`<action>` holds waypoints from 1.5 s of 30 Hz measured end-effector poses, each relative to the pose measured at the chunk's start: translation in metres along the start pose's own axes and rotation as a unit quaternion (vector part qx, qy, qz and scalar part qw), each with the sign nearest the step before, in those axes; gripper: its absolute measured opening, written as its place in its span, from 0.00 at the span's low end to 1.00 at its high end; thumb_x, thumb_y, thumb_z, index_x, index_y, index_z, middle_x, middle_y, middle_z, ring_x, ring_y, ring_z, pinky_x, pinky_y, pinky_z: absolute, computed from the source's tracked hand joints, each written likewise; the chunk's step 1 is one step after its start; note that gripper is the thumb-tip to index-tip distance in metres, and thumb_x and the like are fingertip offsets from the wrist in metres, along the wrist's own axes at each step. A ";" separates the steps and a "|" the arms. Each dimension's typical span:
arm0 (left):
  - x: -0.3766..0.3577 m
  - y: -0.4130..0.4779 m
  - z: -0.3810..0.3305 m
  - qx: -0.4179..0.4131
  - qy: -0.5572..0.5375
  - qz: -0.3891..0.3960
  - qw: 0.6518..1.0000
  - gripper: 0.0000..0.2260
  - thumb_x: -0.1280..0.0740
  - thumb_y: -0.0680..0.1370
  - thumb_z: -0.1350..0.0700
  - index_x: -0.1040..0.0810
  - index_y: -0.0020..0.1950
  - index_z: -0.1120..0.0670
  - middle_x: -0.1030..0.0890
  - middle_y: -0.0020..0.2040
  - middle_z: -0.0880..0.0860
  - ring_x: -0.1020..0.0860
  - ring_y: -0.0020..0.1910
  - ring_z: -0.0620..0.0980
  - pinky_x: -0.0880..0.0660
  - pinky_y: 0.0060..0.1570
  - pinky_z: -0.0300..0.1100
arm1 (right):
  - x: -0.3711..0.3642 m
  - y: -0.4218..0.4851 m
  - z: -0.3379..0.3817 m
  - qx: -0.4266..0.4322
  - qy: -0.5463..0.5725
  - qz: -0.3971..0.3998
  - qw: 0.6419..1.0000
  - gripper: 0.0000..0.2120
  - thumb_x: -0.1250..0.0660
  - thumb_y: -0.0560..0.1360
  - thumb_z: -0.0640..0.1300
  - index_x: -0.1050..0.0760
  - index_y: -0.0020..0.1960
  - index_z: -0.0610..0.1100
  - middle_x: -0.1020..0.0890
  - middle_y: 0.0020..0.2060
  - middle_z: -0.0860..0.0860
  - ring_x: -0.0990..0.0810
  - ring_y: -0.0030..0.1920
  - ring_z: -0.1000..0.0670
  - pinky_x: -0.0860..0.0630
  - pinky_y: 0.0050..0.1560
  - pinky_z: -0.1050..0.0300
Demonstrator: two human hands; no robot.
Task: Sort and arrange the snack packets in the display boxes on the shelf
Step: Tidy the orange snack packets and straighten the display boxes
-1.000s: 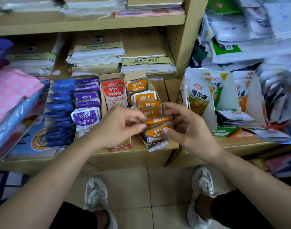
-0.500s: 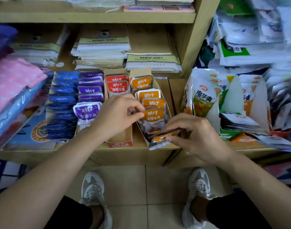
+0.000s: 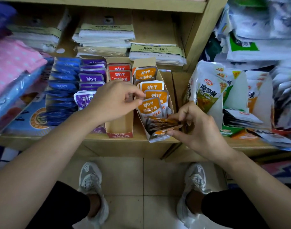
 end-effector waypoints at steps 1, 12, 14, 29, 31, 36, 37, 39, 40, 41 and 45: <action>-0.004 0.000 0.000 0.002 0.027 0.017 0.999 0.10 0.29 0.77 0.50 0.17 0.59 0.45 0.23 0.46 0.36 0.28 0.42 0.33 0.27 0.43 0.43 | -0.001 0.001 0.001 0.010 -0.004 0.009 1.000 0.20 0.21 0.69 0.43 0.27 0.56 0.49 0.17 0.50 0.60 0.19 0.56 0.63 0.25 0.51 0.72; -0.001 -0.003 -0.025 -0.034 -0.157 0.038 0.986 0.08 0.28 0.77 0.56 0.15 0.56 0.49 0.18 0.47 0.39 0.21 0.45 0.35 0.28 0.42 0.27 | -0.004 0.002 0.008 0.110 -0.057 -0.007 0.992 0.16 0.24 0.73 0.39 0.20 0.59 0.38 0.26 0.65 0.46 0.25 0.66 0.52 0.27 0.65 0.63; -0.001 -0.006 -0.030 -0.042 -0.181 0.069 0.980 0.09 0.28 0.77 0.60 0.15 0.56 0.52 0.19 0.44 0.36 0.23 0.43 0.29 0.30 0.42 0.23 | -0.004 0.001 0.009 0.113 -0.059 -0.023 0.992 0.15 0.23 0.72 0.37 0.21 0.57 0.38 0.26 0.64 0.44 0.25 0.65 0.52 0.27 0.63 0.64; -0.010 0.013 0.001 0.002 -0.057 -0.002 0.998 0.15 0.28 0.77 0.54 0.19 0.63 0.47 0.23 0.41 0.36 0.25 0.41 0.38 0.30 0.40 0.39 | -0.006 0.009 0.004 0.067 -0.002 0.045 0.997 0.22 0.24 0.73 0.40 0.22 0.65 0.38 0.21 0.57 0.50 0.21 0.59 0.54 0.21 0.58 0.56; -0.017 0.014 0.000 -0.008 -0.004 0.001 1.000 0.13 0.27 0.76 0.52 0.18 0.61 0.47 0.23 0.42 0.38 0.28 0.42 0.40 0.35 0.39 0.38 | -0.007 0.011 0.002 0.065 -0.007 0.052 0.996 0.20 0.24 0.74 0.41 0.21 0.64 0.38 0.22 0.58 0.49 0.22 0.60 0.53 0.20 0.58 0.54; -0.011 0.013 -0.009 -0.018 -0.118 0.001 0.993 0.07 0.27 0.76 0.52 0.18 0.53 0.44 0.20 0.45 0.37 0.22 0.45 0.41 0.28 0.42 0.38 | -0.006 0.014 0.005 0.098 -0.043 0.034 0.994 0.19 0.23 0.73 0.43 0.20 0.62 0.42 0.34 0.74 0.47 0.33 0.73 0.49 0.28 0.69 0.51; -0.011 0.012 -0.013 -0.024 -0.153 0.026 0.988 0.06 0.27 0.76 0.52 0.17 0.52 0.44 0.18 0.46 0.38 0.20 0.47 0.40 0.26 0.44 0.36 | -0.006 0.014 0.006 0.097 -0.025 0.035 0.994 0.18 0.23 0.73 0.41 0.21 0.61 0.41 0.34 0.75 0.47 0.33 0.74 0.50 0.28 0.70 0.51; -0.013 0.008 -0.020 -0.033 -0.198 0.101 0.975 0.07 0.28 0.76 0.49 0.17 0.53 0.43 0.15 0.46 0.39 0.19 0.49 0.38 0.24 0.44 0.32 | -0.008 0.011 0.006 0.070 0.020 0.040 0.997 0.18 0.23 0.73 0.38 0.23 0.60 0.40 0.27 0.71 0.47 0.27 0.71 0.52 0.23 0.65 0.50; -0.014 0.005 -0.022 -0.034 -0.221 0.129 0.966 0.07 0.28 0.76 0.48 0.17 0.54 0.43 0.15 0.47 0.39 0.18 0.49 0.38 0.23 0.43 0.32 | -0.008 0.010 0.006 0.054 0.031 0.040 0.997 0.18 0.23 0.72 0.38 0.25 0.58 0.41 0.23 0.66 0.48 0.24 0.66 0.53 0.21 0.60 0.50; -0.013 0.004 -0.020 -0.031 -0.250 0.138 0.958 0.07 0.28 0.77 0.47 0.17 0.54 0.44 0.15 0.49 0.40 0.17 0.48 0.40 0.23 0.43 0.32 | -0.007 0.008 0.005 0.042 0.033 0.037 0.998 0.18 0.22 0.72 0.38 0.27 0.56 0.42 0.21 0.62 0.49 0.21 0.62 0.54 0.19 0.56 0.50; -0.001 0.012 -0.001 -0.012 -0.198 0.023 0.980 0.07 0.31 0.79 0.53 0.16 0.56 0.47 0.15 0.48 0.42 0.17 0.50 0.42 0.21 0.46 0.42 | -0.001 0.007 0.004 0.020 0.035 0.024 0.999 0.22 0.20 0.69 0.40 0.33 0.51 0.46 0.18 0.57 0.53 0.19 0.60 0.56 0.19 0.53 0.50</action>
Point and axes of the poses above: each hand's wrist, its own y-axis towards the middle knuckle, its own x-axis out of the back of the hand, z = x × y, the point moved 7 cm from there along y, towards the middle knuckle
